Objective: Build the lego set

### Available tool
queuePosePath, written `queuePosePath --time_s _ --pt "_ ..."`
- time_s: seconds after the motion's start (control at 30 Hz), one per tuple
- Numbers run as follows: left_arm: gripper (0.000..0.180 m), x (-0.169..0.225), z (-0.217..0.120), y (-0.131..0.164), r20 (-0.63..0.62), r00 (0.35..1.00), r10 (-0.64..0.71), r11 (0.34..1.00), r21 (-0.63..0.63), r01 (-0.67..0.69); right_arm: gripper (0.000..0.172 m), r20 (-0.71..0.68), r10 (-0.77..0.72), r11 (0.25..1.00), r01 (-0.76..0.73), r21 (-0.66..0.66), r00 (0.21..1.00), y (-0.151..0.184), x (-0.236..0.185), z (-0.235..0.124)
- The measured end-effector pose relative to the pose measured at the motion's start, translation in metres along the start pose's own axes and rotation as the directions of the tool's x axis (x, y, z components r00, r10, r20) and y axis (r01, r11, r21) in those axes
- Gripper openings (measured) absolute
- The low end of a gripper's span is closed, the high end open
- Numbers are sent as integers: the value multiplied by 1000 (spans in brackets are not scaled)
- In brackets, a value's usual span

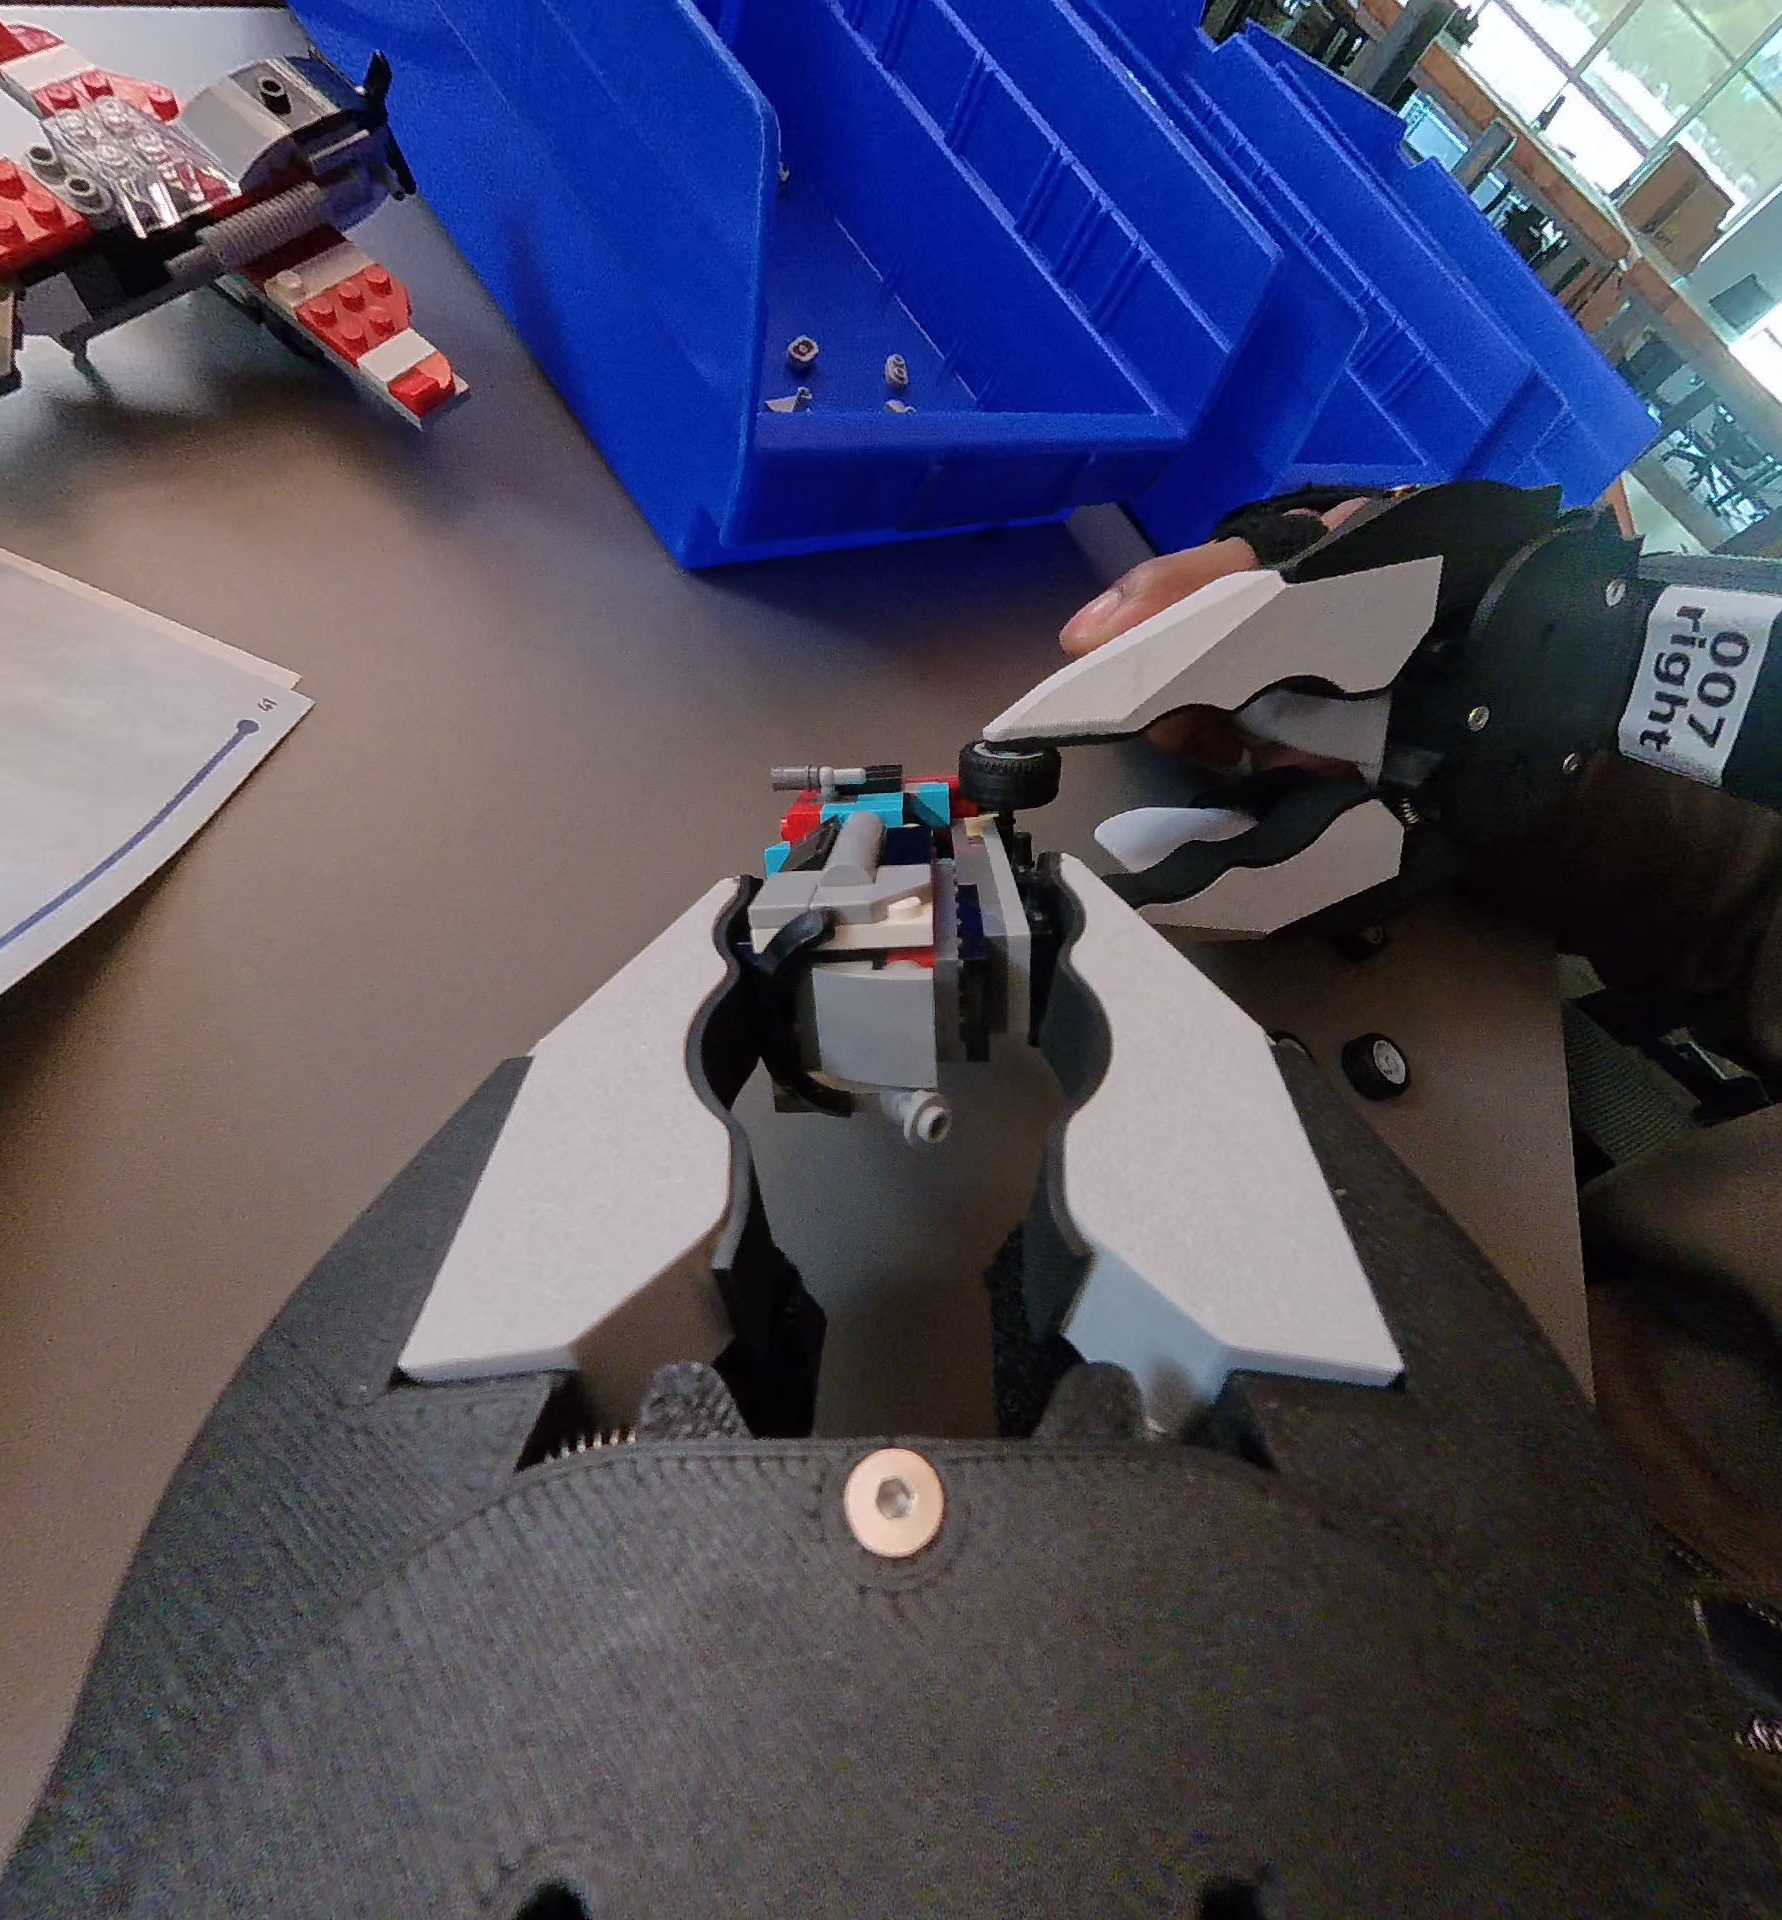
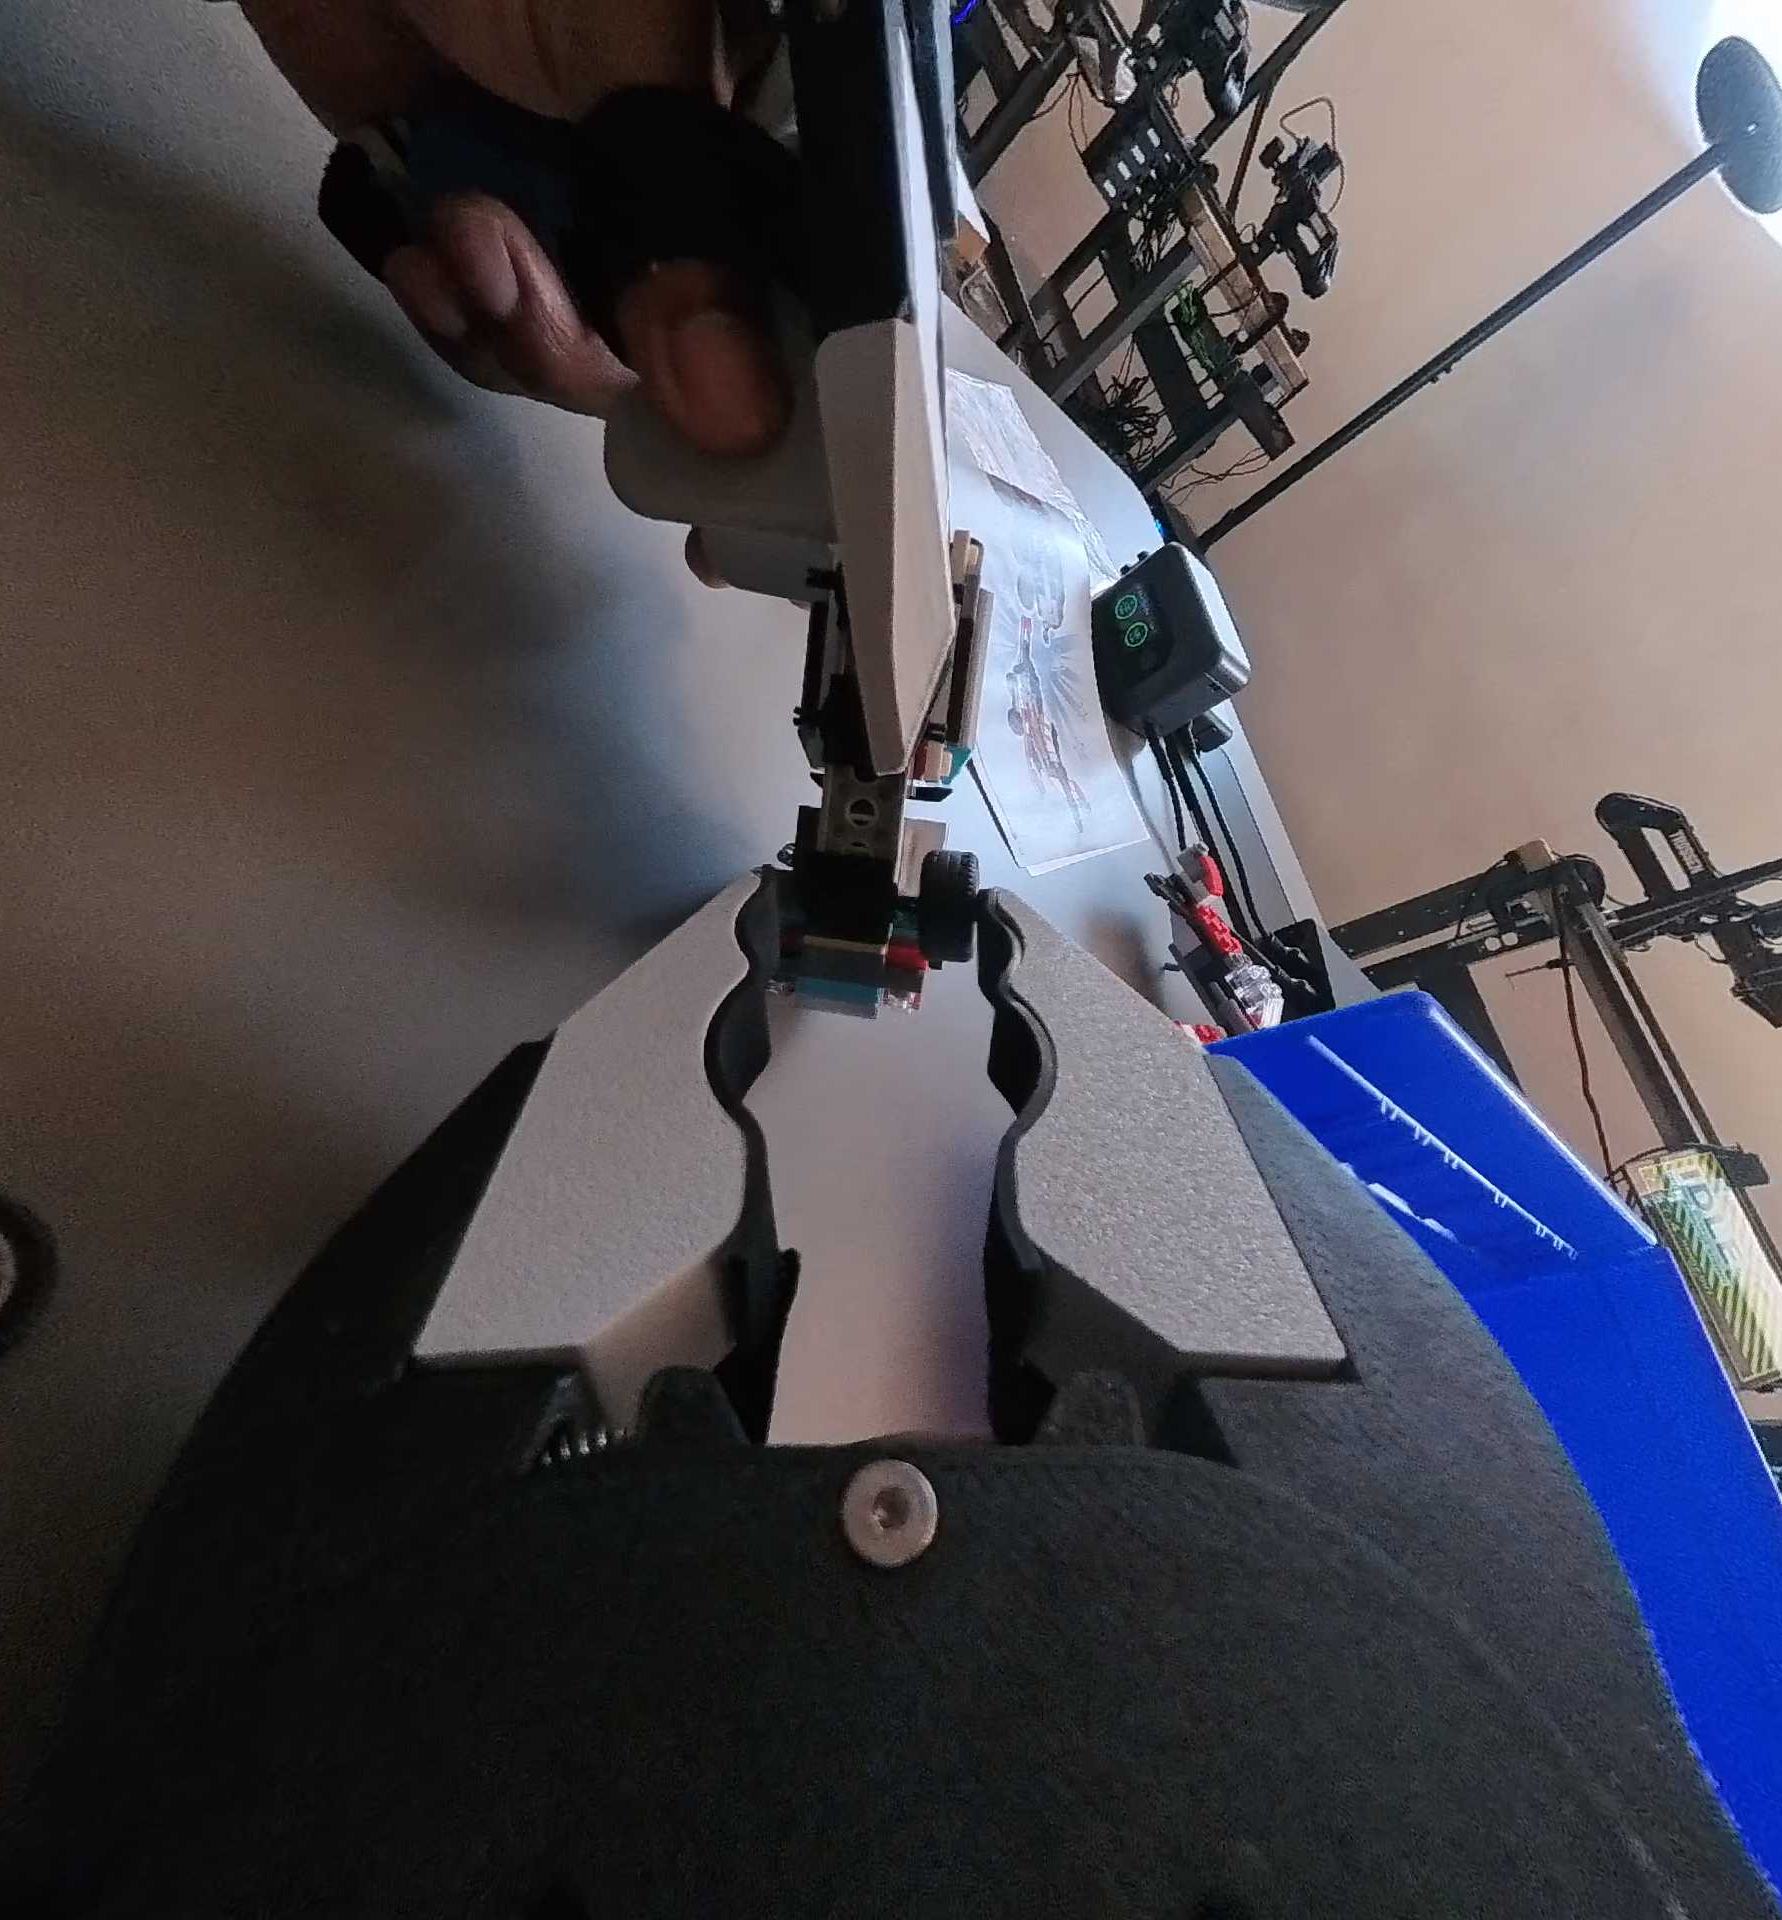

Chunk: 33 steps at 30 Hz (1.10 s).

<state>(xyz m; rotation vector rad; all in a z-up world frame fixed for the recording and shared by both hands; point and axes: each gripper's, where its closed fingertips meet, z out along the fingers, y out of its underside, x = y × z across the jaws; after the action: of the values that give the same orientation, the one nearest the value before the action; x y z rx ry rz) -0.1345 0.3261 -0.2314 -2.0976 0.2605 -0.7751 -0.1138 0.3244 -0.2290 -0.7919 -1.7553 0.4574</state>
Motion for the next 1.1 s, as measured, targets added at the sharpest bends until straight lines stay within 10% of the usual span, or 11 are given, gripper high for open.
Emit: queuePosePath --time_s 1.1 --pt "56 1 1 0 -3 1000 -11 1000 1 11 39 -12 -34 999 34 -19 999 1 0 3"
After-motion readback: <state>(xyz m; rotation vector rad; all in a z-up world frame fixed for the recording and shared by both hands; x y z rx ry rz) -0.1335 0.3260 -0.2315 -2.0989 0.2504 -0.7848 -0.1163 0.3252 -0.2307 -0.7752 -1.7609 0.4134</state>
